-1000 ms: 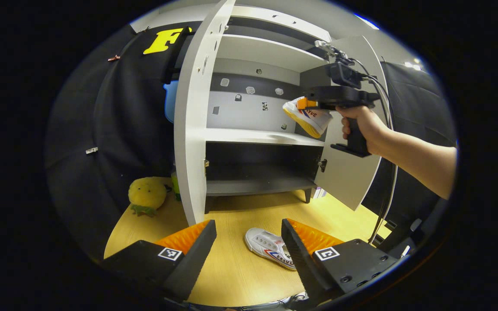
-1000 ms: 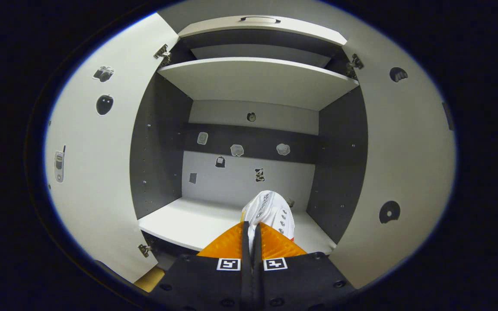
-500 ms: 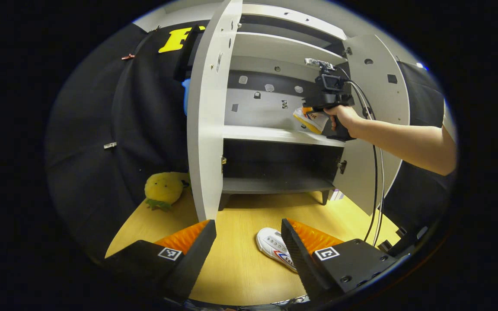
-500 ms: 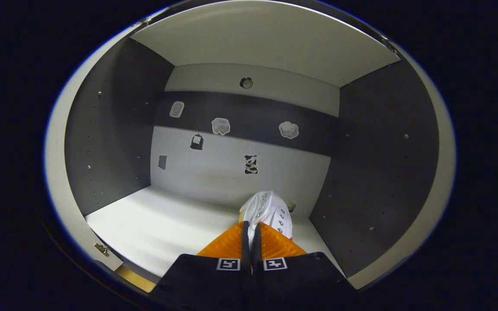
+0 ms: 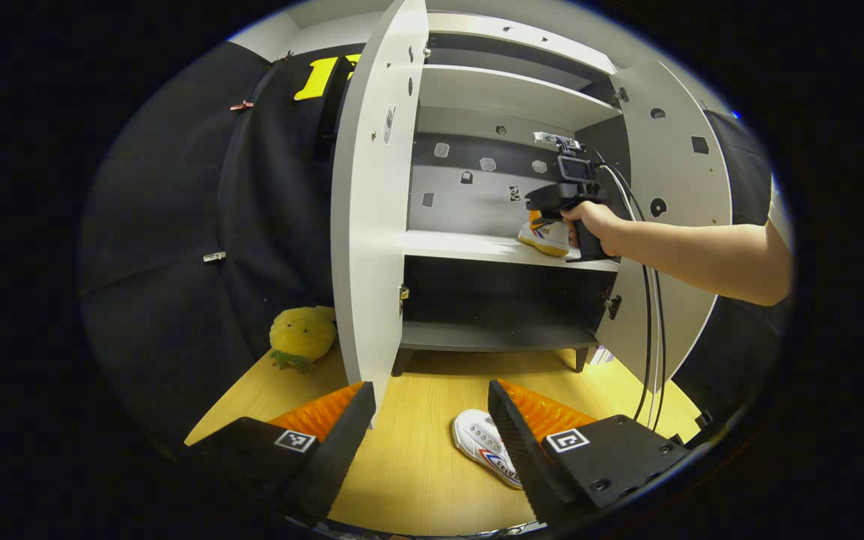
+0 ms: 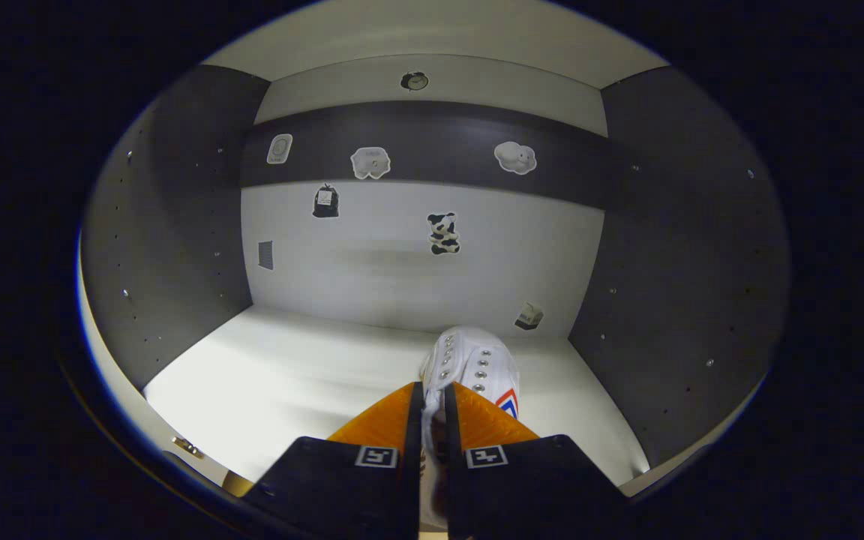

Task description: Grab one shoe with the right hand and put it into the shoe cabinet, grab the other shoe with the left hand and put it into the shoe cabinet; then close the right door with the right hand and the left door with the left hand.

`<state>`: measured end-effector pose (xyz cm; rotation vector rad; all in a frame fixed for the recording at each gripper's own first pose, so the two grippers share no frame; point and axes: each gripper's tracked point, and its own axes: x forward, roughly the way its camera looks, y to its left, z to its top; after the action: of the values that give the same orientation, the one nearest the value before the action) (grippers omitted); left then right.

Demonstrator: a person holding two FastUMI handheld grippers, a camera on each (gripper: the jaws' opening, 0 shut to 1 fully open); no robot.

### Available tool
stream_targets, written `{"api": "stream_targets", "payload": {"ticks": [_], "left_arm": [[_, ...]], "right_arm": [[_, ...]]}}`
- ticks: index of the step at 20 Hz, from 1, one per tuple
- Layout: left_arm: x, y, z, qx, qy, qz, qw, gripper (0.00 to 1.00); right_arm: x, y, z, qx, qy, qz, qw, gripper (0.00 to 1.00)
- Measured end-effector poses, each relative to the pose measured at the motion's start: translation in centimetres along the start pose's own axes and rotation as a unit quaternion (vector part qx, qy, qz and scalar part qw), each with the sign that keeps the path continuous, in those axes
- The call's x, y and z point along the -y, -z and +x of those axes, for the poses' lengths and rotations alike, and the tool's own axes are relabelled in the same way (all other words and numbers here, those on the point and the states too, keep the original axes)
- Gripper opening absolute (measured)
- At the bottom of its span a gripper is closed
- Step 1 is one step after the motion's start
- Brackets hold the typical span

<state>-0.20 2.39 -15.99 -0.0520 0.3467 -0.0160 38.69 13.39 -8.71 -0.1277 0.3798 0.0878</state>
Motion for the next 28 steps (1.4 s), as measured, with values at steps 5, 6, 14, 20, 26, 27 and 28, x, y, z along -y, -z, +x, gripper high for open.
{"api": "stream_targets", "payload": {"ticks": [5, 6, 14, 20, 26, 27, 28], "left_arm": [[1.6, 3.2, 0.2, -0.033, 0.018, -0.005, 0.999, 0.95], [2.0, 4.1, 0.2, -0.042, 0.023, -0.007, 0.999, 0.95], [4.2, 13.1, 2.7, -0.129, 0.044, -0.057, 0.989, 0.96], [6.9, 16.9, 7.3, -0.163, 0.064, -0.051, 0.983, 0.96], [8.4, 21.2, 10.6, -0.214, 0.059, -0.043, 0.974, 0.96], [8.3, 21.6, 11.3, -0.214, 0.052, -0.036, 0.975, 0.96], [8.1, 21.7, 12.1, -0.210, 0.044, -0.022, 0.976, 0.95]], "right_arm": [[-0.7, -0.2, -7.1, 0.040, -0.023, 0.033, 0.998, 0.91], [-0.6, -0.1, -9.1, 0.054, -0.027, 0.037, 0.997, 0.99], [-0.5, 7.0, -23.9, 0.103, -0.050, 0.021, 0.993, 0.98], [1.7, 17.5, -30.5, 0.039, -0.051, 0.025, 0.998, 0.98], [5.8, 23.9, -33.7, -0.031, -0.017, 0.037, 0.999, 0.99], [6.3, 24.3, -34.2, -0.035, -0.014, 0.038, 0.999, 0.99], [6.8, 24.7, -34.5, -0.038, -0.011, 0.038, 0.999, 0.99]]}}
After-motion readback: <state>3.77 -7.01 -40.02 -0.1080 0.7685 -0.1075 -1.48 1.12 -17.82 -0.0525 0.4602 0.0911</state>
